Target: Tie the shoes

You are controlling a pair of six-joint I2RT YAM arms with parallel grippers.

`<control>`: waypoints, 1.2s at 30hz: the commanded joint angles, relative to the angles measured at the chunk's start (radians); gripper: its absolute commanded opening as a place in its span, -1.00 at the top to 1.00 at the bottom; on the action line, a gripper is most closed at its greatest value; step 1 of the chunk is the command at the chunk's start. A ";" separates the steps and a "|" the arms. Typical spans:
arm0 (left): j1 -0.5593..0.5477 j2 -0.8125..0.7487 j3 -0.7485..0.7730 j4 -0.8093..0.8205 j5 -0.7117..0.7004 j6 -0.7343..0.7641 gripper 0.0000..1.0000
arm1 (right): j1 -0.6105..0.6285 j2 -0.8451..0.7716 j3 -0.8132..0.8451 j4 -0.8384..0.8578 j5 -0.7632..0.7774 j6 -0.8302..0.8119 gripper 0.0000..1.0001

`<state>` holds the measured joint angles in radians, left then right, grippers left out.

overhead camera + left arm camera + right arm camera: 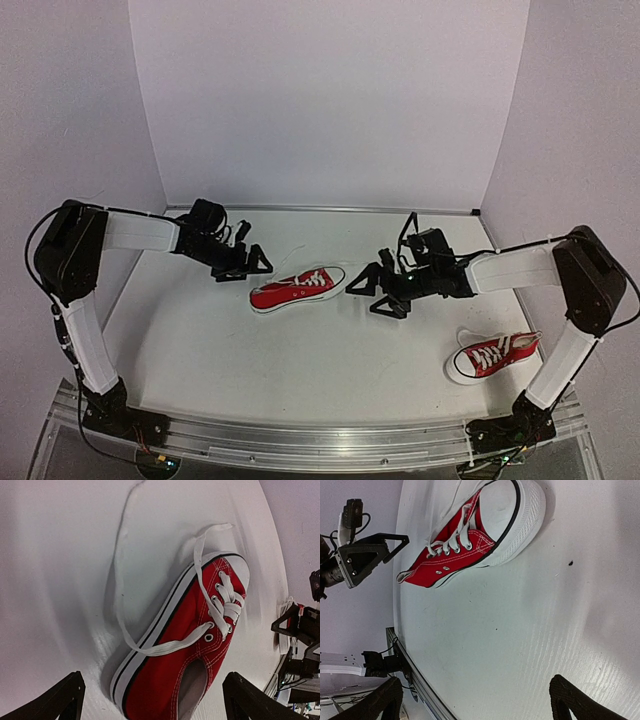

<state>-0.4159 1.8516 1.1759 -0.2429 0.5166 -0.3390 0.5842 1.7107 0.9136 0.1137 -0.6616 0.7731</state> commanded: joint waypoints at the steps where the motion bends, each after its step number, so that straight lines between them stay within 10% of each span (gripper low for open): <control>1: -0.104 0.009 0.021 0.057 -0.008 0.020 -0.99 | -0.003 -0.002 0.009 0.085 -0.014 0.028 -0.96; 13: -0.413 -0.146 -0.175 0.231 -0.022 -0.139 -0.84 | -0.003 0.048 0.020 0.085 -0.002 0.014 -0.92; 36: -0.227 -0.444 -0.273 0.085 -0.286 -0.205 -0.81 | 0.187 0.448 0.458 -0.101 0.114 -0.048 0.12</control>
<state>-0.6404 1.4445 0.9135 -0.1353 0.2747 -0.5339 0.7658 2.1136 1.3049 0.0792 -0.6092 0.7447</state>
